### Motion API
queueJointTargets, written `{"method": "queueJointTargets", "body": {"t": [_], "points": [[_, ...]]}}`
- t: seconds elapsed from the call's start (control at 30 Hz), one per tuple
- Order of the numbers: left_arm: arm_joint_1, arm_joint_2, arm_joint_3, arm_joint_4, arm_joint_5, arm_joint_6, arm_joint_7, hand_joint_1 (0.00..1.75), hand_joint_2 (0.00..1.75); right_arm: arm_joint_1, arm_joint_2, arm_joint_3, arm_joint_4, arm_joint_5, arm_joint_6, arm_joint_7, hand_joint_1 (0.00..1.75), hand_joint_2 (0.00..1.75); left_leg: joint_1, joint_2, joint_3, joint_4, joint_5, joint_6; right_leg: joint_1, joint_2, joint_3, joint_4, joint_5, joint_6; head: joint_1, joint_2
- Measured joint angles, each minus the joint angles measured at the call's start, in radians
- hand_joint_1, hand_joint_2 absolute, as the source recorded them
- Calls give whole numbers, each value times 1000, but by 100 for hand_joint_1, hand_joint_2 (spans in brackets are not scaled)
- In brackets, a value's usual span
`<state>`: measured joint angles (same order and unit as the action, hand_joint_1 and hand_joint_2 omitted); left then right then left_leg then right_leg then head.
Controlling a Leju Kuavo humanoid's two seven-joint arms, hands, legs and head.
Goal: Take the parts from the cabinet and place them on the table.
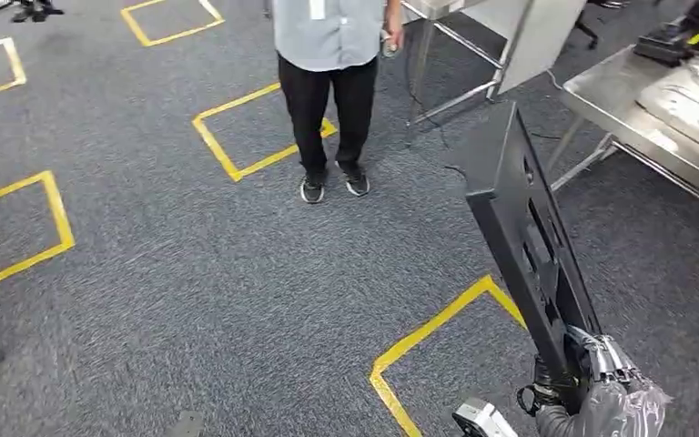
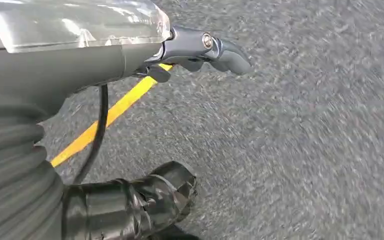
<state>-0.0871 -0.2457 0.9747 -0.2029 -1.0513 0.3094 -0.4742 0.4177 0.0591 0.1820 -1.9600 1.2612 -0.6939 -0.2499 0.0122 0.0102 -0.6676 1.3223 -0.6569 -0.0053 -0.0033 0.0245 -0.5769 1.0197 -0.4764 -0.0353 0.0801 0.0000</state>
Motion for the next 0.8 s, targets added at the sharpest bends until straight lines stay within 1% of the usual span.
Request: {"method": "queueJointTargets", "body": {"t": [0.03,0.07,0.1,0.13,0.17,0.2,0.23,0.27,0.3,0.33,0.37,0.4,0.43,0.47,0.5,0.53,0.57,0.6,0.63,0.67,0.7,0.73,0.77,0.8], "points": [[1,0,0,0,0,0,0,0,175,1,0,0,0,0,0,0,175,175,1,0,5,-26,33,-1,-1,15,1,3,-2,2,0,0],[0,1,0,0,0,0,0,0,175,1,0,0,0,0,0,0,175,175,2,-2,27,-87,79,0,-2,29,1,8,-5,5,0,0],[-1,1,0,0,0,0,0,0,175,1,0,0,0,0,0,0,175,175,4,-14,67,-183,135,0,-4,44,2,14,-9,10,0,0],[-1,2,0,0,0,0,0,0,175,1,0,0,0,0,0,0,175,175,8,-46,95,-258,158,1,-5,53,-1,24,-15,15,0,0],[0,2,0,0,0,0,0,0,175,0,0,0,0,0,0,0,175,175,9,-88,101,-269,137,1,0,60,-9,34,-19,22,0,0],[-3,2,0,0,0,0,0,0,175,1,1,0,0,0,0,0,175,175,9,-77,102,-268,142,9,0,71,-15,37,-18,26,1,0],[-4,2,0,0,0,-1,0,0,175,3,1,0,0,0,-1,0,175,175,3,-69,102,-269,143,13,-4,75,-17,35,-16,32,0,0],[-3,2,0,0,0,-1,0,0,175,3,1,0,0,0,-1,0,175,175,0,-62,102,-269,145,20,-7,85,-18,30,-12,39,0,0],[-3,1,0,0,0,-1,0,0,175,4,1,0,0,0,-1,0,175,175,7,-52,104,-277,150,27,-6,93,-20,30,-11,43,0,0],[-4,0,0,0,0,-1,0,0,175,7,1,0,0,0,-1,0,175,175,10,-39,107,-283,154,34,-6,62,-20,39,-17,46,1,0],[-4,1,0,0,0,-2,-1,0,175,5,1,-1,0,0,-2,0,175,175,10,-32,109,-287,155,38,-2,17,-33,71,-41,53,3,0],[-3,1,0,0,0,-5,-2,0,175,2,1,-1,0,0,-2,0,175,175,8,-20,109,-288,155,42,-4,-3,-63,131,-77,58,2,0],[-2,1,0,0,0,-9,-2,0,175,1,1,-1,0,-2,-2,0,175,175,7,-8,108,-288,154,43,-6,-12,-102,211,-116,61,3,0],[0,1,0,0,0,-10,-2,0,175,2,1,-1,0,-2,-2,0,175,175,7,6,108,-288,152,45,-9,-15,-139,284,-143,64,2,0],[0,1,0,0,0,-11,-3,0,175,3,1,-1,1,-3,-1,0,175,175,7,18,109,-287,151,44,-11,-15,-160,324,-147,66,2,0],[-1,1,0,0,0,-13,-3,0,175,3,1,-1,2,-3,-1,0,175,175,7,29,111,-287,149,43,-12,-17,-155,312,-126,67,3,0],[-2,1,0,0,0,-14,-4,0,175,3,1,-1,2,-3,-1,0,175,175,7,41,115,-287,146,43,-12,-21,-124,249,-85,65,2,0],[-2,1,0,0,0,-14,-5,0,175,3,1,-1,1,-4,-1,0,175,175,7,51,120,-288,142,41,-11,-30,-79,164,-40,60,3,0],[-3,1,0,0,0,-14,-5,0,175,3,1,-1,1,-3,-1,0,175,175,6,59,126,-288,139,38,-6,-57,-27,68,1,51,2,0],[-3,0,0,0,0,-15,-5,0,175,1,1,-1,1,-4,-1,0,175,175,6,66,128,-290,137,36,6,-113,-5,24,-14,41,2,0],[-4,0,0,0,0,-15,-5,0,175,1,1,-1,1,-4,-1,0,175,175,0,73,130,-288,134,30,13,-109,-7,17,-10,36,3,0],[-5,0,1,0,0,-15,-5,0,175,1,1,-1,1,-4,-2,0,175,175,1,81,131,-291,134,24,15,-94,-10,20,-10,33,2,0],[-5,-1,1,0,0,-16,-5,0,175,1,1,-1,1,-4,-2,0,175,175,1,93,135,-295,134,20,16,-85,-14,20,-10,31,3,0],[-6,-2,1,0,0,-16,-5,0,175,4,1,-1,0,-4,-2,0,175,175,0,103,142,-302,135,14,16,-72,-14,14,-8,26,2,0]]}}
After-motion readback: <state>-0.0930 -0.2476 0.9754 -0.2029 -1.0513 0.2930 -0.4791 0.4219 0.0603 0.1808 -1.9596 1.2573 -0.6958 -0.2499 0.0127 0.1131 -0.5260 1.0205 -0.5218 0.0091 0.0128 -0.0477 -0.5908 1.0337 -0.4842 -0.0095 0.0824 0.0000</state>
